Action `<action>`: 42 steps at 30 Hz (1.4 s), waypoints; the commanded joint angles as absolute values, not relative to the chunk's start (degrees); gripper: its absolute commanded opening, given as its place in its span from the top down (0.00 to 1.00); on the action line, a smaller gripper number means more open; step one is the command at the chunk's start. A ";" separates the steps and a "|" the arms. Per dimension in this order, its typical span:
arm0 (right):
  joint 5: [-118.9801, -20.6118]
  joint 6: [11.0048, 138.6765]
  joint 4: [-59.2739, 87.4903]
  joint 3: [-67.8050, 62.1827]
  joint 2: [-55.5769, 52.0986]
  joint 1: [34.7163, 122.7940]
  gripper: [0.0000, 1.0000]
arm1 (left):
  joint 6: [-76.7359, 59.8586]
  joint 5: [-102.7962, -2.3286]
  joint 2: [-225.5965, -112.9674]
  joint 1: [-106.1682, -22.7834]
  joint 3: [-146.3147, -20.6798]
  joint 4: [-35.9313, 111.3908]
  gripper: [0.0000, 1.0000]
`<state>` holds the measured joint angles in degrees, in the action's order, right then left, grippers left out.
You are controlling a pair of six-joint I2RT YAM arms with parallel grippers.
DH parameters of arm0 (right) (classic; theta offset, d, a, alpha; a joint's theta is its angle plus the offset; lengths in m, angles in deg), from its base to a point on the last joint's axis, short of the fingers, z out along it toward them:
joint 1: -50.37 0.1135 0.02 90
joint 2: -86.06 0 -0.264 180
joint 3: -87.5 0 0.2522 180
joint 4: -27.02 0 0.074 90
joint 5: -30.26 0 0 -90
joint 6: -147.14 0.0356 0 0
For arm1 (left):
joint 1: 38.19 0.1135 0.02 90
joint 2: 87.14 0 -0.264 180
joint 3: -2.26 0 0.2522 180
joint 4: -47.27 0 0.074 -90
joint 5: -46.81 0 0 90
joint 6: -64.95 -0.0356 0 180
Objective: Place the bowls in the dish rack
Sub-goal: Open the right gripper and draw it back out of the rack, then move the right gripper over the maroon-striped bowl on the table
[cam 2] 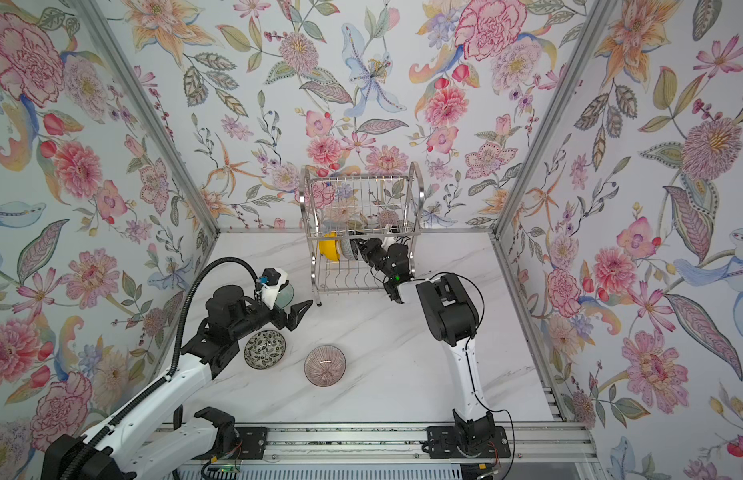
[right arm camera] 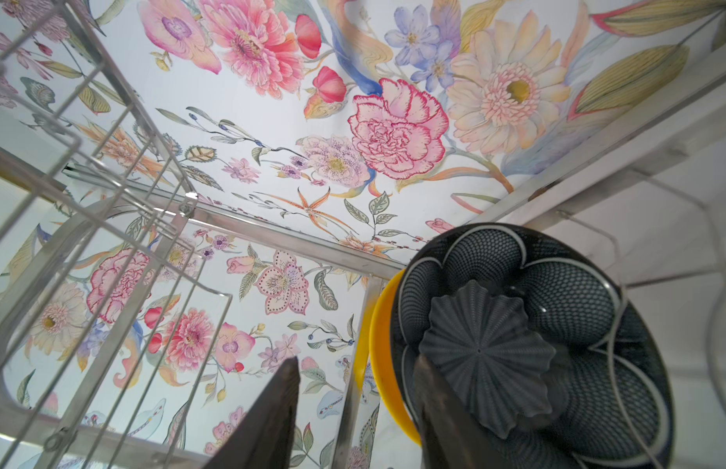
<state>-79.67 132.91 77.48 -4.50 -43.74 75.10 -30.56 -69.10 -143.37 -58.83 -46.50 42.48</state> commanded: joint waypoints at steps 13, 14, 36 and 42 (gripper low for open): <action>-77.35 130.32 79.53 3.95 -35.84 77.27 0.36 | -29.81 -64.16 -141.74 -59.08 -47.24 41.18 0.01; -77.32 130.10 79.92 4.79 -35.33 77.41 0.36 | -29.80 -63.89 -141.65 -59.12 -47.26 41.16 0.01; -78.46 118.51 73.86 20.98 -23.44 81.09 0.37 | -27.43 -58.35 -142.46 -59.10 -49.07 38.71 0.01; -82.24 104.98 60.79 24.14 -16.29 83.37 0.38 | -25.09 -56.80 -143.02 -59.11 -50.15 38.13 0.01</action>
